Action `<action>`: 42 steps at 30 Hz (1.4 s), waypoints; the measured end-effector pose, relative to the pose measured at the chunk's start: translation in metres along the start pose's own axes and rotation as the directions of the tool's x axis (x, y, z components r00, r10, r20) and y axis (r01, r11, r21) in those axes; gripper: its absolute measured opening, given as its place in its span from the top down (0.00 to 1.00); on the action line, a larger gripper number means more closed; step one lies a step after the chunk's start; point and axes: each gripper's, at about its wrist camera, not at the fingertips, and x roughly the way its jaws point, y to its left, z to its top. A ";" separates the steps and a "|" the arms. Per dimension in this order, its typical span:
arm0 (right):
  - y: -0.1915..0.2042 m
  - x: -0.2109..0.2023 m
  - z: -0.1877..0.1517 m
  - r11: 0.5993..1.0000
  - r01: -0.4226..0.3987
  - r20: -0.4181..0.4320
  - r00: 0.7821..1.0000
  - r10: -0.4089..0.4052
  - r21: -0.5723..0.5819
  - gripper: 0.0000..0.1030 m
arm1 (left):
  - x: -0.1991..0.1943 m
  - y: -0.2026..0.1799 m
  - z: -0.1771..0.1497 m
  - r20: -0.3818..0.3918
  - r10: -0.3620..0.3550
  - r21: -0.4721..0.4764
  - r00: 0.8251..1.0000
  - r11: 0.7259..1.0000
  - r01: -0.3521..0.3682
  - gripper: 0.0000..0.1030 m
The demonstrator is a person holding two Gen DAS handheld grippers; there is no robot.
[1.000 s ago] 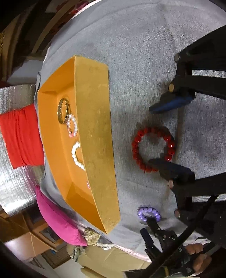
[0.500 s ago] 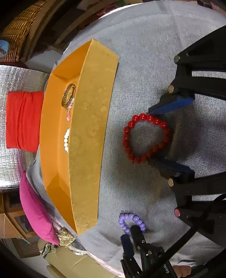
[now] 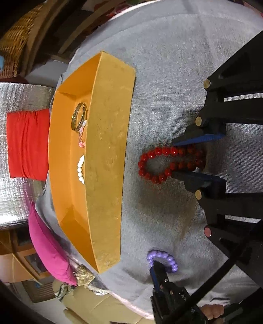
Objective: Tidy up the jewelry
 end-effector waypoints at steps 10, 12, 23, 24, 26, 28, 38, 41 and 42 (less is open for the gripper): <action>-0.005 -0.001 0.000 0.999 -0.034 0.001 0.999 0.034 0.033 0.77 | -0.005 0.004 0.001 0.014 -0.011 0.011 1.000 1.000 0.011 0.91; -0.003 -0.001 0.000 0.999 -0.024 -0.003 1.000 0.024 0.029 0.77 | -0.006 0.006 0.000 0.009 -0.008 0.009 1.000 1.000 0.008 0.91; -0.001 0.004 0.000 0.999 -0.006 -0.014 1.000 0.007 0.052 0.78 | -0.017 0.001 -0.011 -0.005 -0.063 0.054 0.998 0.997 0.063 0.44; -0.001 0.004 0.000 0.999 -0.005 -0.013 1.000 0.006 0.053 0.78 | -0.015 0.001 -0.011 -0.012 -0.066 0.049 0.998 0.997 0.067 0.44; -0.001 0.005 0.000 0.998 -0.003 -0.012 1.000 0.003 0.055 0.78 | -0.010 -0.002 -0.011 -0.030 -0.069 0.043 0.997 0.997 0.070 0.44; 0.000 0.004 0.000 0.998 0.000 -0.011 1.000 0.001 0.055 0.78 | -0.006 -0.008 -0.011 -0.046 -0.075 0.048 0.996 0.996 0.078 0.44; -0.003 0.002 0.000 0.998 -0.013 -0.012 1.000 0.014 0.060 0.77 | 0.000 -0.008 -0.003 -0.003 -0.126 -0.010 0.992 0.992 0.126 0.75; -0.005 0.001 0.000 0.998 -0.020 -0.010 1.000 0.021 0.066 0.78 | 0.001 -0.011 -0.001 0.006 -0.129 -0.001 0.992 0.992 0.129 0.81; -0.005 0.000 0.000 0.998 -0.020 -0.009 1.000 0.020 0.066 0.78 | 0.001 -0.013 0.000 0.008 -0.128 0.002 0.992 0.992 0.128 0.82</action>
